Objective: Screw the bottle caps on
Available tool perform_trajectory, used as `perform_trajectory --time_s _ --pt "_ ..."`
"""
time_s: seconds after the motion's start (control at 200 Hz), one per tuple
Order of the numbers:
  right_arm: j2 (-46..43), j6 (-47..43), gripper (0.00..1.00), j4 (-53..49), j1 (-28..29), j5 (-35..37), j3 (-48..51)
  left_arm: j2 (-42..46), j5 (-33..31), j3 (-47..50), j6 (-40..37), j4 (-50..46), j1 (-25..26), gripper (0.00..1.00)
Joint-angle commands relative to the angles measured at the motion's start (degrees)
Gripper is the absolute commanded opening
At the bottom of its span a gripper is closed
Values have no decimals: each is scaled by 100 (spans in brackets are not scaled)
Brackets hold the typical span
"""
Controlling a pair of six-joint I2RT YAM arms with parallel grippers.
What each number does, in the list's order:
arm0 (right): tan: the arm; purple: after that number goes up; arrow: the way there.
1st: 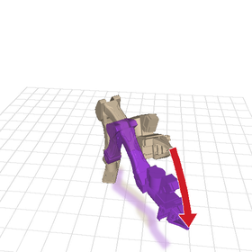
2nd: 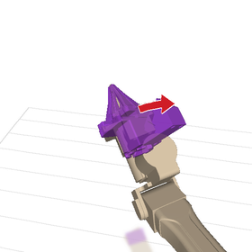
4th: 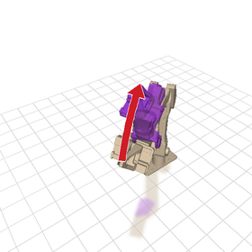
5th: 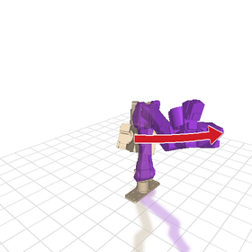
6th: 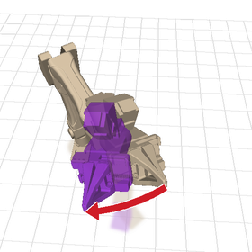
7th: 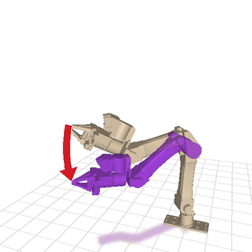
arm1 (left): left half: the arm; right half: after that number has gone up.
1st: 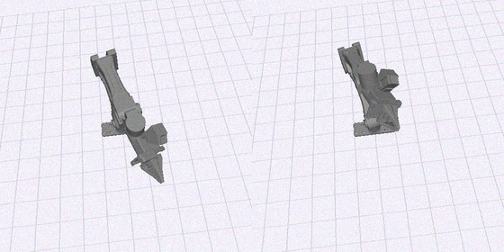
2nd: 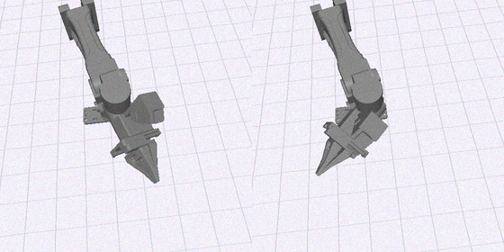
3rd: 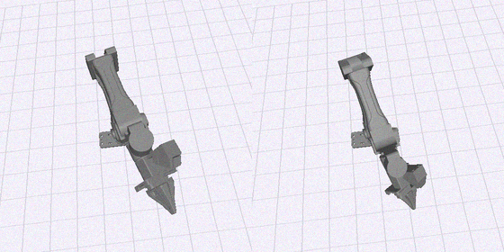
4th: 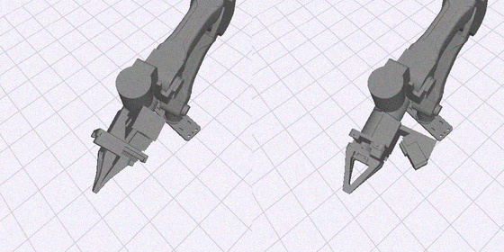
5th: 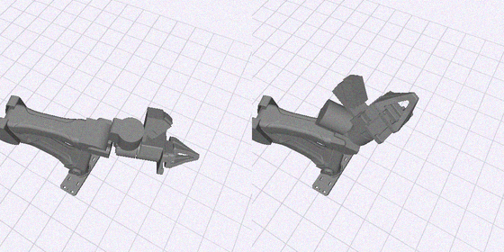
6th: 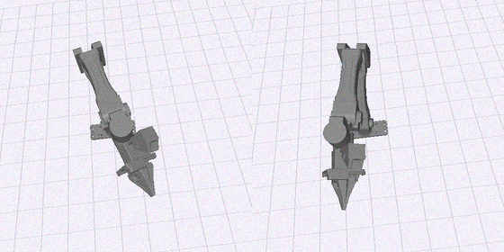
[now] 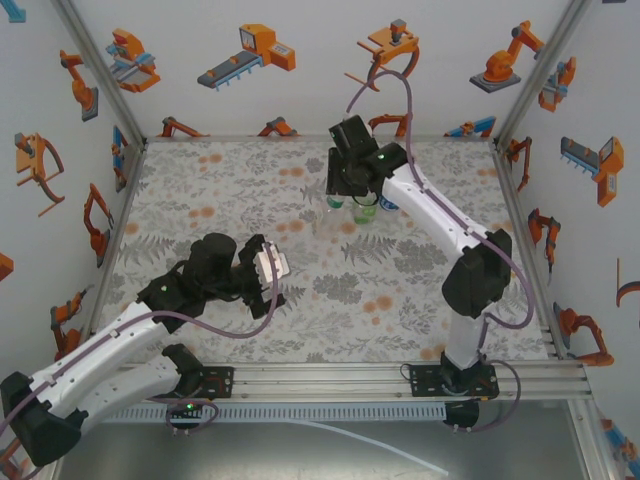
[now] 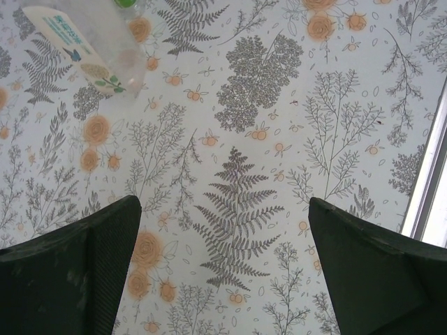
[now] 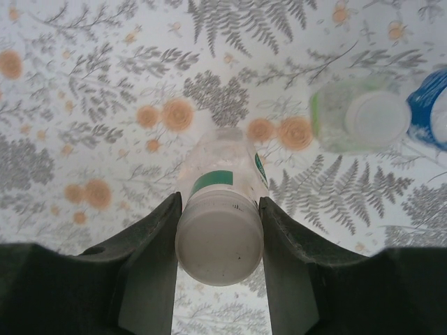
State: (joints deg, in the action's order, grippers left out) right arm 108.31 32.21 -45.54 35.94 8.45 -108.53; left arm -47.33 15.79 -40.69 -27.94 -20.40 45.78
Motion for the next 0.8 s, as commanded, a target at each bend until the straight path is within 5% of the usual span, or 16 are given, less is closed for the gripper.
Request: perform_trajectory --time_s 0.0,0.511,0.796 --pt "240 -343 5 -302 -85 296 -477 -1 224 95 -120 118 -86 97" --pt "1165 -707 9 -526 -198 394 -1350 -75 300 133 -151 118 -144 97" --pt "1228 -713 40 -527 -203 414 -1498 -128 311 100 -163 88 -148 97"
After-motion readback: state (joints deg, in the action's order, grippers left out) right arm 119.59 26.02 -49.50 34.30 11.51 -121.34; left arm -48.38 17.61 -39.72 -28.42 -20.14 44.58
